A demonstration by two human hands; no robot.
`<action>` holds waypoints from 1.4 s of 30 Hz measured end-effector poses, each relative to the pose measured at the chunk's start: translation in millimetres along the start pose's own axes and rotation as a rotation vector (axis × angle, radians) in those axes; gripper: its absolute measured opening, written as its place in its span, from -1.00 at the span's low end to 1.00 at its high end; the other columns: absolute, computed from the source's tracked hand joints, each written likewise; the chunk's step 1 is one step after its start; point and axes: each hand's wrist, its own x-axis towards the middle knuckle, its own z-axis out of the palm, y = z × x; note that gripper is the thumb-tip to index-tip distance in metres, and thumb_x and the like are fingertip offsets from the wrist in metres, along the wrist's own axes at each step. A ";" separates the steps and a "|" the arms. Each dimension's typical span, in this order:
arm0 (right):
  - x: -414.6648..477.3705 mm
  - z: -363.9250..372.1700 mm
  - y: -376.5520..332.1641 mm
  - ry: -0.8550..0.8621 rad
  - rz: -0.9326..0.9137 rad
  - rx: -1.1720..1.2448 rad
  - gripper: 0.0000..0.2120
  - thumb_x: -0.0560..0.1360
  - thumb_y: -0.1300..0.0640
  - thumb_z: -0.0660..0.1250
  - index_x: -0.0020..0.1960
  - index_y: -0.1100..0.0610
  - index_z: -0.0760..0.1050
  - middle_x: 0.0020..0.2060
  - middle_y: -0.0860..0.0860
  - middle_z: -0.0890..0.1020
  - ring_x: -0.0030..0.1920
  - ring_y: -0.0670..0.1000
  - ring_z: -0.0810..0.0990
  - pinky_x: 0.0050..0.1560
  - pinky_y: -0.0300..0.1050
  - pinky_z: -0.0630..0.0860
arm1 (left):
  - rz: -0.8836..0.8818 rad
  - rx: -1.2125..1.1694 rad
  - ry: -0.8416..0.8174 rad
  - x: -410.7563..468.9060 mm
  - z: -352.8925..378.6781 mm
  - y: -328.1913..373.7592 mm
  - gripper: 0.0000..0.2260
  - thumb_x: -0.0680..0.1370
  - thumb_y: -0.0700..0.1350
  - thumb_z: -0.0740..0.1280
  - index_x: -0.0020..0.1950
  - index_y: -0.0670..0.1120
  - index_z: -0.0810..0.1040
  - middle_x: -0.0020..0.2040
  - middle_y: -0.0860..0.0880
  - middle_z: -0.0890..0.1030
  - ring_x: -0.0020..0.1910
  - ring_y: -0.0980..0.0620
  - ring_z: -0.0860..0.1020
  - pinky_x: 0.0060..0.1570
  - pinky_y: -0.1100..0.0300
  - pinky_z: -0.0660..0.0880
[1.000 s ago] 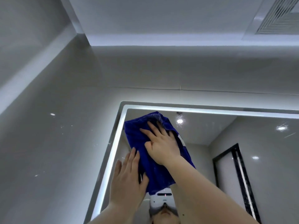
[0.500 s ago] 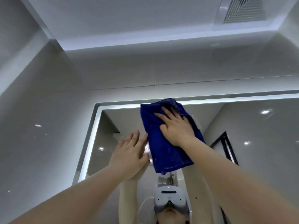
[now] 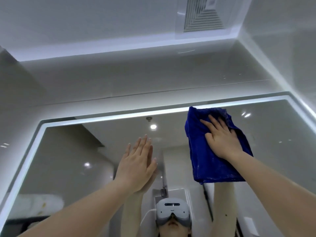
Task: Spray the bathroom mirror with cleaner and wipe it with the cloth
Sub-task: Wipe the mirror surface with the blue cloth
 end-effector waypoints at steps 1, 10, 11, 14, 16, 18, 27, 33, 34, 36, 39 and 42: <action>-2.5 -4.6 15.4 -0.004 0.001 -0.001 -0.50 0.58 0.00 -0.04 0.49 -0.23 -0.03 0.54 -0.15 -0.05 0.53 -0.04 -0.11 0.46 0.12 -0.04 | 0.009 0.000 -0.001 4.6 2.6 19.6 -0.35 0.45 0.25 -0.37 0.50 0.02 -0.31 0.52 0.09 -0.29 0.47 0.13 -0.32 0.46 0.09 -0.30; -29.3 -32.6 131.9 0.001 -0.028 0.003 -0.48 0.55 -0.04 -0.09 0.49 -0.23 -0.04 0.54 -0.15 -0.06 0.53 -0.05 -0.13 0.47 0.08 -0.06 | 0.121 -0.140 0.047 42.5 20.5 196.1 -0.44 0.50 0.25 -0.32 0.45 0.13 -0.39 0.51 0.12 -0.33 0.45 0.18 -0.37 0.43 0.15 -0.35; -33.2 -34.0 142.6 0.004 -0.029 -0.002 -0.48 0.55 -0.04 -0.09 0.49 -0.23 -0.04 0.54 -0.14 -0.06 0.53 -0.05 -0.13 0.47 0.07 -0.07 | 0.163 -0.145 0.049 43.6 21.1 211.9 -0.46 0.52 0.25 -0.30 0.44 0.17 -0.40 0.50 0.13 -0.33 0.45 0.18 -0.38 0.44 0.14 -0.34; -45.5 -37.6 172.7 0.010 -0.018 -0.007 -0.49 0.57 -0.02 -0.05 0.50 -0.22 -0.04 0.54 -0.14 -0.07 0.53 -0.05 -0.14 0.47 0.07 -0.08 | 0.309 -0.164 0.026 46.8 21.3 255.6 -0.49 0.54 0.26 -0.21 0.44 0.24 -0.33 0.51 0.12 -0.31 0.47 0.15 -0.35 0.45 0.10 -0.32; -53.8 -40.0 189.2 0.011 -0.006 -0.019 -0.49 0.57 -0.04 -0.08 0.50 -0.23 -0.04 0.54 -0.15 -0.07 0.53 -0.06 -0.14 0.47 0.07 -0.07 | 0.378 -0.159 0.014 52.2 22.4 283.2 -0.45 0.54 0.27 -0.14 0.48 0.20 -0.23 0.52 0.12 -0.27 0.48 0.14 -0.33 0.46 0.07 -0.30; -61.6 -43.2 202.9 0.004 0.001 -0.032 -0.46 0.51 -0.09 -0.17 0.50 -0.24 -0.06 0.54 -0.16 -0.08 0.53 -0.06 -0.15 0.48 0.08 -0.06 | 0.373 -0.164 -0.012 58.2 25.7 308.5 -0.38 0.52 0.30 -0.07 0.51 0.14 -0.18 0.53 0.13 -0.24 0.48 0.15 -0.32 0.48 0.03 -0.28; -91.6 -56.2 237.5 -0.069 0.071 -0.027 -0.43 0.50 -0.05 -0.14 0.50 -0.23 -0.10 0.54 -0.15 -0.12 0.53 -0.06 -0.19 0.48 0.05 -0.12 | 0.279 -0.157 -0.230 58.3 46.5 354.8 -0.20 0.48 0.29 0.15 0.52 0.05 -0.26 0.53 0.10 -0.24 0.49 0.10 -0.29 0.47 0.01 -0.30; -90.0 -64.6 225.9 -0.170 0.101 -0.048 -0.46 0.60 0.01 -0.06 0.52 -0.18 -0.16 0.54 -0.08 -0.16 0.53 0.02 -0.20 0.48 0.13 -0.11 | 0.301 -0.183 -0.072 54.5 25.6 330.2 -0.34 0.52 0.29 0.06 0.53 0.06 -0.05 0.56 0.06 -0.09 0.52 0.06 -0.20 0.46 0.00 -0.29; -89.6 -63.6 223.5 -0.169 0.112 -0.064 -0.47 0.60 0.00 -0.07 0.52 -0.17 -0.18 0.54 -0.07 -0.17 0.53 0.03 -0.20 0.48 0.14 -0.11 | 0.279 -0.174 -0.029 54.5 19.9 317.4 -0.36 0.52 0.29 0.03 0.52 0.08 -0.03 0.56 0.06 -0.08 0.52 0.06 -0.20 0.47 -0.01 -0.28; -85.8 -56.7 209.1 -0.138 0.137 -0.087 -0.48 0.61 -0.04 -0.11 0.52 -0.17 -0.20 0.54 -0.05 -0.17 0.53 0.06 -0.21 0.49 0.16 -0.15 | 0.204 -0.138 0.004 50.8 9.9 278.1 -0.37 0.53 0.29 0.00 0.53 0.09 -0.06 0.55 0.07 -0.12 0.51 0.06 -0.22 0.47 -0.02 -0.27; -75.3 -40.9 163.6 -0.066 0.130 -0.089 -0.50 0.61 -0.08 -0.15 0.53 -0.17 -0.18 0.55 -0.04 -0.16 0.53 0.08 -0.20 0.49 0.18 -0.15 | 0.072 -0.103 -0.014 37.7 -0.6 206.9 -0.36 0.53 0.29 -0.01 0.53 0.09 -0.11 0.55 0.10 -0.18 0.50 0.09 -0.27 0.46 0.02 -0.31; -60.3 -21.4 89.9 -0.057 0.052 -0.081 -0.49 0.61 -0.10 -0.13 0.53 -0.17 -0.17 0.55 -0.04 -0.16 0.53 0.10 -0.20 0.48 0.18 -0.14 | -0.065 -0.059 -0.031 16.1 -8.2 130.7 -0.34 0.54 0.29 -0.03 0.53 0.04 -0.15 0.54 0.10 -0.20 0.50 0.10 -0.27 0.47 0.02 -0.28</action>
